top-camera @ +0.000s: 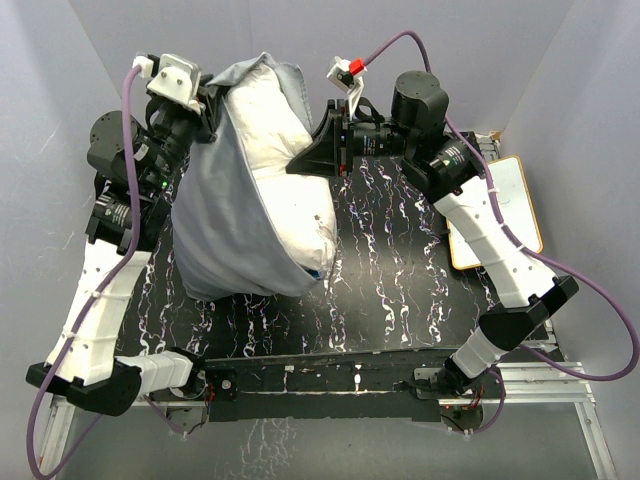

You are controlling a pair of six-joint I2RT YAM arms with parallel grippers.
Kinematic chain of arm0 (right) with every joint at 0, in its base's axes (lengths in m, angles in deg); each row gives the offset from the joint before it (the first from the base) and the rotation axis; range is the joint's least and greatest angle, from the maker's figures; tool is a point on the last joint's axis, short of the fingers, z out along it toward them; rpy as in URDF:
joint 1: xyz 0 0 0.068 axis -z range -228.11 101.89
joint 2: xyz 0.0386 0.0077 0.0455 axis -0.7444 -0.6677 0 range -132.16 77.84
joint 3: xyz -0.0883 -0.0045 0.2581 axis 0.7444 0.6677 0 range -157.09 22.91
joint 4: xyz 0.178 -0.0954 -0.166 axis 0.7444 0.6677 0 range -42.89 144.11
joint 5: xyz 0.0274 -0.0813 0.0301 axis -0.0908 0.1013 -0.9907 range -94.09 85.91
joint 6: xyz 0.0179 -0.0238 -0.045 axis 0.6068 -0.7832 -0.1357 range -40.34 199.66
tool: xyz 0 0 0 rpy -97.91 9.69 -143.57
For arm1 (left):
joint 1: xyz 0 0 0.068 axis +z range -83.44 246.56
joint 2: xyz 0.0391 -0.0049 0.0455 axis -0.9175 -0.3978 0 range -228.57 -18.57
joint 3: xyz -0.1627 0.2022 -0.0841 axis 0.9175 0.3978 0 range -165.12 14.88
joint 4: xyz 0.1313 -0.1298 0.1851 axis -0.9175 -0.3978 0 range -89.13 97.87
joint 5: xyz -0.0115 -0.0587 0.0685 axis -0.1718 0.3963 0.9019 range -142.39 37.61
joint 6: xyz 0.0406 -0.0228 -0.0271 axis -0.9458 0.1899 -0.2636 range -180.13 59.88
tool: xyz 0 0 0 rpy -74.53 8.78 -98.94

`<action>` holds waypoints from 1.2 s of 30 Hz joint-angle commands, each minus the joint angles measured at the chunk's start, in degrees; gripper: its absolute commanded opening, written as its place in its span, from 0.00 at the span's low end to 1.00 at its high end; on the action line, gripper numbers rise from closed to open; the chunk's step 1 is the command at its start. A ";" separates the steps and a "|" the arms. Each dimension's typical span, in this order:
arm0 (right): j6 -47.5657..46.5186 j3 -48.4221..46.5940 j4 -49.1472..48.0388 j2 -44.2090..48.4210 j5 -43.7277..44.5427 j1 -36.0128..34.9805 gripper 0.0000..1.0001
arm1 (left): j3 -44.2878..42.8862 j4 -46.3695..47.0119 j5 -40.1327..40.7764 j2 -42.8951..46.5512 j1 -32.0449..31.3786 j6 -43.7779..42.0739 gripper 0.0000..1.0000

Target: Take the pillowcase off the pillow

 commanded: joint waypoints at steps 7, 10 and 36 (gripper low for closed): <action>3.37 1.89 -13.15 6.72 -5.86 -0.30 0.08 | 1.35 -5.34 -1.06 -3.71 6.18 3.88 0.27; 3.49 1.40 -13.51 7.43 -6.13 -0.31 0.08 | 4.03 -12.15 -1.75 -4.96 7.40 1.09 0.28; 8.96 -9.46 -15.32 -2.36 -7.92 -6.58 0.08 | -26.80 -36.56 -31.51 -1.36 11.55 -9.29 0.97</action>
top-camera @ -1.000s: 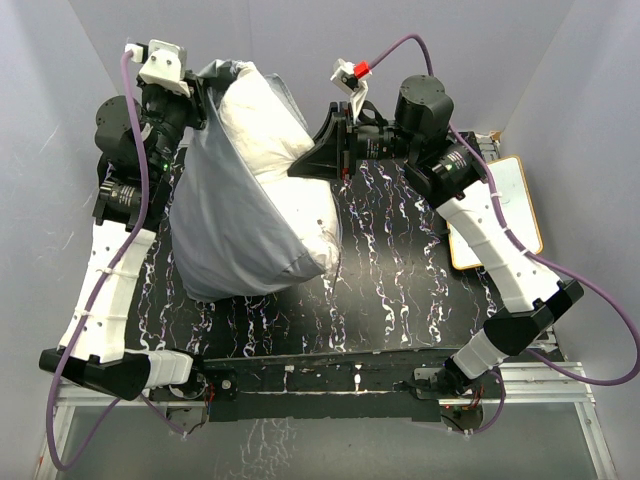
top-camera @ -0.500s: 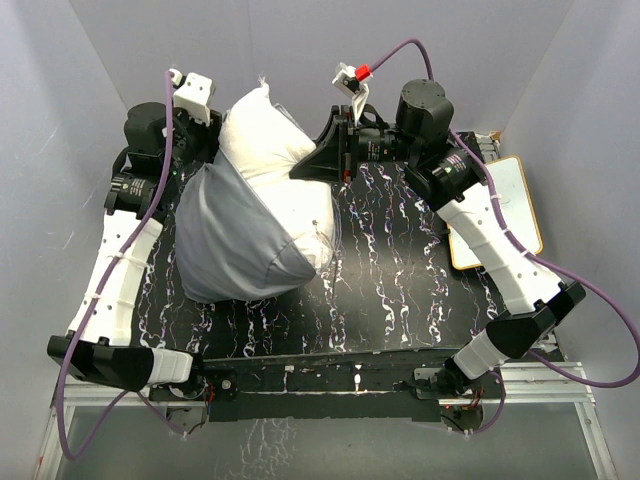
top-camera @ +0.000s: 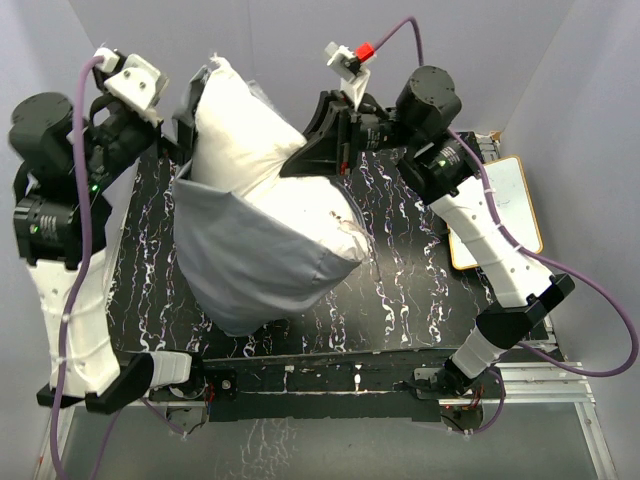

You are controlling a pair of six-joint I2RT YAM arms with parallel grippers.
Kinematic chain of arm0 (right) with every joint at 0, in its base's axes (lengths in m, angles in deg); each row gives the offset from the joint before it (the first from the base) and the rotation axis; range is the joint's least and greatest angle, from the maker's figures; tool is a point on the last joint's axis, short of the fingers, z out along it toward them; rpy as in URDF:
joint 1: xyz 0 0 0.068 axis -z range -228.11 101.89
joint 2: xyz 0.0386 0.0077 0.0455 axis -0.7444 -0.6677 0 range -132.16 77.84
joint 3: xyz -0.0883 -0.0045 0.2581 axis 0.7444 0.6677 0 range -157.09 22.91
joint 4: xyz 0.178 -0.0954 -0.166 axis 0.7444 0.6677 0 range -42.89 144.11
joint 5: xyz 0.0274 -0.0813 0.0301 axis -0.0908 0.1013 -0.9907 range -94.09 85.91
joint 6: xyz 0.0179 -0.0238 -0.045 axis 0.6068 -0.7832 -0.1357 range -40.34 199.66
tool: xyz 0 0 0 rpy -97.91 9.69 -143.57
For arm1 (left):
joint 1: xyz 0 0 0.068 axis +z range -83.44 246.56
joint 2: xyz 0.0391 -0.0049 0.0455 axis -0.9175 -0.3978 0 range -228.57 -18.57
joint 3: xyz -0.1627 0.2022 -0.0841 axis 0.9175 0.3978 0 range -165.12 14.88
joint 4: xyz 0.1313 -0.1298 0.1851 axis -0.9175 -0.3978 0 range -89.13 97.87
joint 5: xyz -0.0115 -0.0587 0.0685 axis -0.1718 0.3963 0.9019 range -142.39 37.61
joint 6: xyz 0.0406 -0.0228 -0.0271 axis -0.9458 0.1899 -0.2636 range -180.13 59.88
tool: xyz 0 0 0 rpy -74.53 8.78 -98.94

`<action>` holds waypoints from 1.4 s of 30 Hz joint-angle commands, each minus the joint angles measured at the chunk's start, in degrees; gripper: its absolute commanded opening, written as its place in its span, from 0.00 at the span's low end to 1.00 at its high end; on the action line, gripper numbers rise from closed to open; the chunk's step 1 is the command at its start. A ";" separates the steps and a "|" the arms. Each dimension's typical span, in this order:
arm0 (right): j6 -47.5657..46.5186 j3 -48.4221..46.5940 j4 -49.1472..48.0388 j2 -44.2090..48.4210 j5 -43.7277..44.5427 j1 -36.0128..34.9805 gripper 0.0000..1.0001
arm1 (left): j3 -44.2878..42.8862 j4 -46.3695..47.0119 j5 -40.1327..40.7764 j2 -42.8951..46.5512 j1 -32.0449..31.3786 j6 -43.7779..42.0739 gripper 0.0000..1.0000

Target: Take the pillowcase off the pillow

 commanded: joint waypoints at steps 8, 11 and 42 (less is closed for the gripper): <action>-13.49 -8.26 12.11 -2.00 4.33 -10.30 0.08 | 4.51 10.95 -0.20 3.15 -0.36 -9.89 0.96; -16.40 -10.33 17.56 -3.15 5.85 -11.77 0.08 | 9.62 21.12 5.68 4.62 -0.31 -9.21 0.96; -25.33 -16.36 32.16 -5.75 15.47 -21.23 0.08 | 12.61 32.30 1.10 0.49 -0.36 -5.85 0.93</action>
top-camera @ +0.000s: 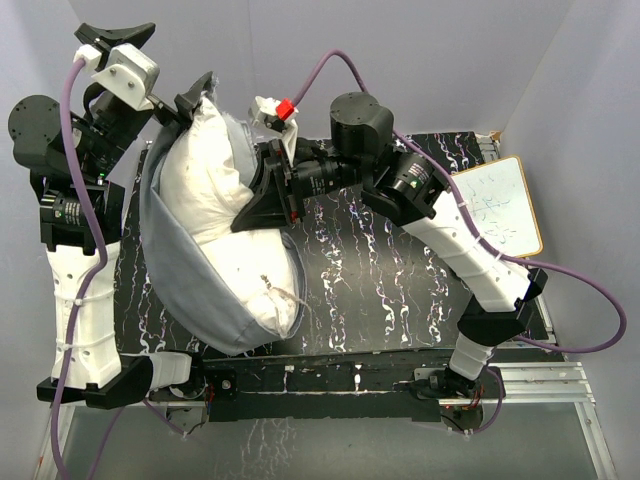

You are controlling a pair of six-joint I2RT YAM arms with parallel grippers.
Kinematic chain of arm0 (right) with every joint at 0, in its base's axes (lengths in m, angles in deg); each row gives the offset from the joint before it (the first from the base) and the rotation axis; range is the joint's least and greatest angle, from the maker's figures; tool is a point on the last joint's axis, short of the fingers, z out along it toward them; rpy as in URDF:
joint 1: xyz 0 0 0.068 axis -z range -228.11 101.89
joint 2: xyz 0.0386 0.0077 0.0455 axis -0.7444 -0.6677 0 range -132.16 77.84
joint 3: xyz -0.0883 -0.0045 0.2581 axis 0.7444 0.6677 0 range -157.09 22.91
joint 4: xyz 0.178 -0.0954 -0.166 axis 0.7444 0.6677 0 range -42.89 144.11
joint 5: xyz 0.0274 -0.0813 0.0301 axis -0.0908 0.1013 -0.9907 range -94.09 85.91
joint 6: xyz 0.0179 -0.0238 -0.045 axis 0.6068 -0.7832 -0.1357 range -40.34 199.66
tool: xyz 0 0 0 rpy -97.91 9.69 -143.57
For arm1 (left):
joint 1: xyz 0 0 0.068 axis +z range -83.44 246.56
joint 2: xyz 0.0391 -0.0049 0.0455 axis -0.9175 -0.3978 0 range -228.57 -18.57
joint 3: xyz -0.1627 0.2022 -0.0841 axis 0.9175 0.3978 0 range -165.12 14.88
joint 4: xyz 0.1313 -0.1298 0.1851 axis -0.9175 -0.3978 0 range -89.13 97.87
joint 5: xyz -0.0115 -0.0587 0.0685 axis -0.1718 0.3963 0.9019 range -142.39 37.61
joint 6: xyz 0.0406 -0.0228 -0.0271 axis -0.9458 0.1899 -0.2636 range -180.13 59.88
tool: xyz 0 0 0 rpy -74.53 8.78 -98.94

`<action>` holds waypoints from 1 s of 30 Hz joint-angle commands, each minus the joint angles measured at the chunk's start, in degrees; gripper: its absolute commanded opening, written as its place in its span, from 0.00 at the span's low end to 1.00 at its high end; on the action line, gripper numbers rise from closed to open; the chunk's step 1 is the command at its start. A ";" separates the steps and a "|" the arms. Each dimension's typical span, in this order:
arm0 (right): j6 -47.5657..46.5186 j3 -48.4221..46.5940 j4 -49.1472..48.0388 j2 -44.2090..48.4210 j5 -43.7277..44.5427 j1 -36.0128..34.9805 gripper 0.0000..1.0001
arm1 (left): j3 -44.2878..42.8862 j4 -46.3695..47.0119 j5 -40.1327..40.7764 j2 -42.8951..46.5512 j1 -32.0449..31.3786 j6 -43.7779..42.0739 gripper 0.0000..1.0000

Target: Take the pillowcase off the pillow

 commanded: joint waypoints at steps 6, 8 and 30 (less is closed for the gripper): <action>-3.31 7.54 -3.06 7.93 2.43 -1.42 0.08 | -1.87 -16.88 12.35 -3.93 -0.25 -10.66 0.90; -3.68 7.90 -2.90 8.89 3.55 -1.34 0.08 | -1.31 -19.55 14.30 -3.81 -0.29 -10.64 0.89; 17.76 -7.42 -27.58 3.33 -3.25 29.56 0.08 | -11.55 -25.09 22.61 1.46 -0.20 -19.36 0.97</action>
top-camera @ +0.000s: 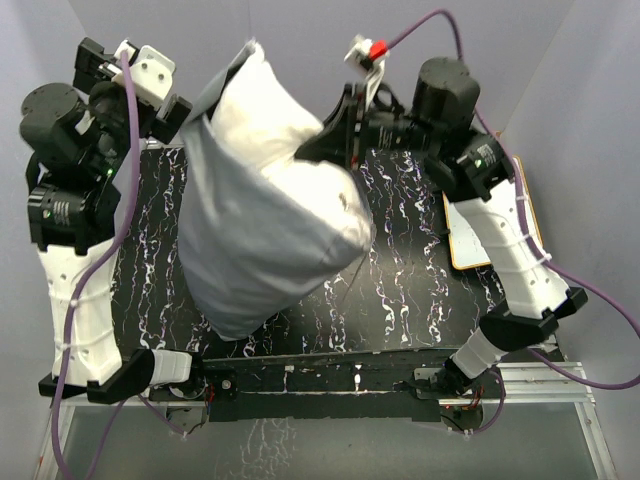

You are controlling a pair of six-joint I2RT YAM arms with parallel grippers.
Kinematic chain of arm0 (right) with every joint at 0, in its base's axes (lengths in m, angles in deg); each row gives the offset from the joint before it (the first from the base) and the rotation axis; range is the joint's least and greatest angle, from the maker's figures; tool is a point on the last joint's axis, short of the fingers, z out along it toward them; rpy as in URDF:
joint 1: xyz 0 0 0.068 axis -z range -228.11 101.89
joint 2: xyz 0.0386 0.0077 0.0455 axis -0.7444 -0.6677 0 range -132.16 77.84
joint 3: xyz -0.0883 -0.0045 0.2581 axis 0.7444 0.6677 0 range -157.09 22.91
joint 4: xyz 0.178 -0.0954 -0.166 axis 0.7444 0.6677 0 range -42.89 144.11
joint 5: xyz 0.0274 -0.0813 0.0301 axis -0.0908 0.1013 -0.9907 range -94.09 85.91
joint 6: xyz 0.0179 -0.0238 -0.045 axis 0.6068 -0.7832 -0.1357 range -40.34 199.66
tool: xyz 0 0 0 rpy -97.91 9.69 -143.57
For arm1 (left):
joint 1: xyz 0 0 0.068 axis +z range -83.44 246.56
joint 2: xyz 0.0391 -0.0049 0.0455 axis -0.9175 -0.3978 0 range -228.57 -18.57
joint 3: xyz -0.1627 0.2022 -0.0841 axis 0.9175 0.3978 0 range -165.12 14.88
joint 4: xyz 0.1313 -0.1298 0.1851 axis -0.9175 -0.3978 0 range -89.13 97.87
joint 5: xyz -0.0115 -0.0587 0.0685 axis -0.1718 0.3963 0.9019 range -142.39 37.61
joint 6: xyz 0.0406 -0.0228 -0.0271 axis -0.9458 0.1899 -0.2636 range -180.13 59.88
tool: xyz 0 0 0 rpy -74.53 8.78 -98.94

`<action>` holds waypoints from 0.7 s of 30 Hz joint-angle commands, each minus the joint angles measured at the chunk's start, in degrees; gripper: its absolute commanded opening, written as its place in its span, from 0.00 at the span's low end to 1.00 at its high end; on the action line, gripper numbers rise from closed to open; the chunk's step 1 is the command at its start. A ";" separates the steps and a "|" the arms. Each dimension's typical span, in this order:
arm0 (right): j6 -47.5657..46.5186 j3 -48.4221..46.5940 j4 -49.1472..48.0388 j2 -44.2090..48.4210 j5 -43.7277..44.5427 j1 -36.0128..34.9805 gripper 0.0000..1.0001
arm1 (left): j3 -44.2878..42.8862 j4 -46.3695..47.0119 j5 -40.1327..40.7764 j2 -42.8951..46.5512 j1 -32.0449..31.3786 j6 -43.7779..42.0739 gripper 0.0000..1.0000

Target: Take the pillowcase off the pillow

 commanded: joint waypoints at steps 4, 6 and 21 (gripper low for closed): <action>21.62 -11.06 -35.79 -4.56 -2.77 10.20 0.08 | -1.80 7.24 1.16 1.78 -0.20 2.39 0.97; 25.48 -14.37 -39.97 -8.39 -4.99 10.46 0.08 | -2.39 7.21 -4.76 2.37 -0.20 5.96 0.97; 13.38 2.12 -28.25 -3.54 -18.55 -5.70 0.08 | 0.01 -9.91 -40.59 -2.03 -0.20 14.56 0.94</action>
